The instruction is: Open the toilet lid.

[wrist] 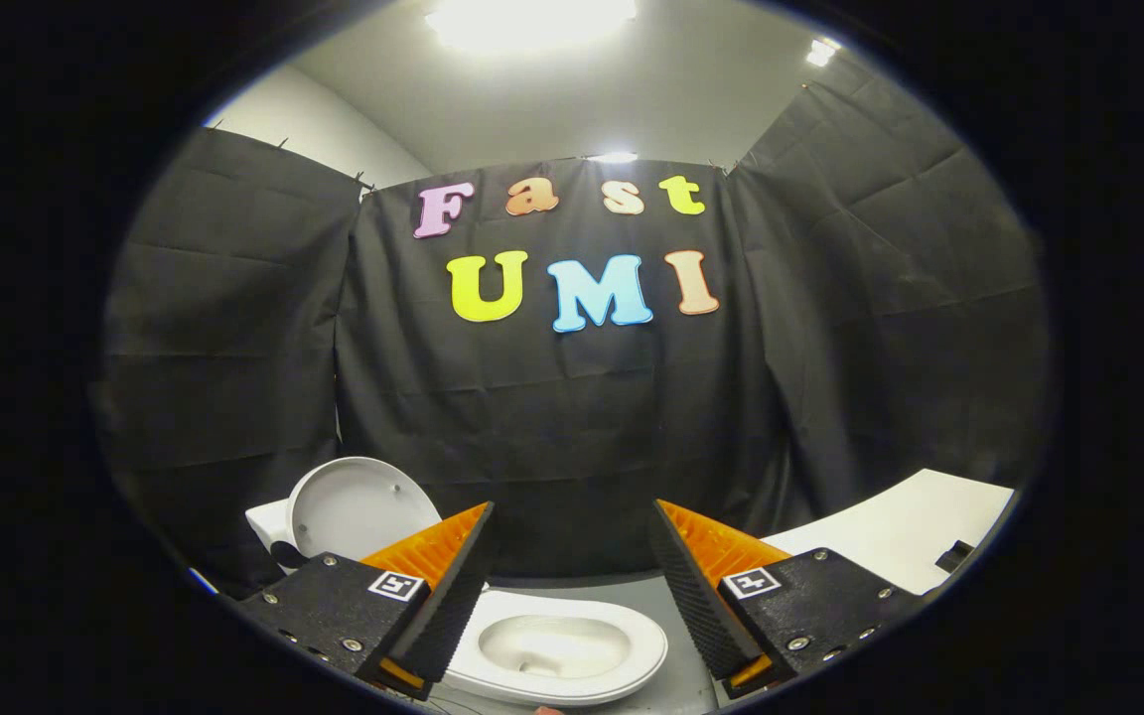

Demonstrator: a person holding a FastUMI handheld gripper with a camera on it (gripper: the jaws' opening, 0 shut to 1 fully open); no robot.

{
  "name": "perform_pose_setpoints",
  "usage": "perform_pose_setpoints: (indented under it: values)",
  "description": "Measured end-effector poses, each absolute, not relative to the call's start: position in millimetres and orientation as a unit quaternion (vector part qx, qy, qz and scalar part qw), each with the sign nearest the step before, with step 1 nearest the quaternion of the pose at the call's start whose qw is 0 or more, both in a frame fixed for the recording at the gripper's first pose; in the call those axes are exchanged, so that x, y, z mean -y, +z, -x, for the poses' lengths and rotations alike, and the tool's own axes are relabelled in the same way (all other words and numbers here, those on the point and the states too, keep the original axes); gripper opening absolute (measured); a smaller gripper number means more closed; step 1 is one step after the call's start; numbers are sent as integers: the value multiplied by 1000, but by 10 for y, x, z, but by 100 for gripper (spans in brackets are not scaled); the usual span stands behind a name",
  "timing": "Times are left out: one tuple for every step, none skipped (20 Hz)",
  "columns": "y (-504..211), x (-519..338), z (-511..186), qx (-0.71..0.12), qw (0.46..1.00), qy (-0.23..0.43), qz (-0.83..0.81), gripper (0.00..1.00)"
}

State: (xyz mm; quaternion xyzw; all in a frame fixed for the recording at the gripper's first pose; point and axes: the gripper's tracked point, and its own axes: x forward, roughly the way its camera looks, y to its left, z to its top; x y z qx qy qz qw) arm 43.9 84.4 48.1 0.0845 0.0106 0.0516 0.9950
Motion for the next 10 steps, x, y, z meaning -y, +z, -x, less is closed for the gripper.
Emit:
perform_pose_setpoints:
  values:
    - [468, -832, -443, -11, 995, 50, -87, 93]
    - [464, -814, -438, -9, 995, 49, -89, 94]
    - [467, -805, -428, -6, 995, 49, -90, 94]
    - [475, -803, -426, -2, 995, 49, -88, 94]
    - [462, -787, -435, -1, 995, 47, -86, 94]
    - [438, -768, -444, -3, 995, 44, -84, 93]
    - [410, -757, -449, -5, 996, 43, -84, 93]
    - [405, -759, -452, -6, 995, 44, -85, 94]
    - [403, -750, -453, -7, 995, 42, -86, 94]
    - [400, -737, -456, -7, 995, 41, -87, 93]
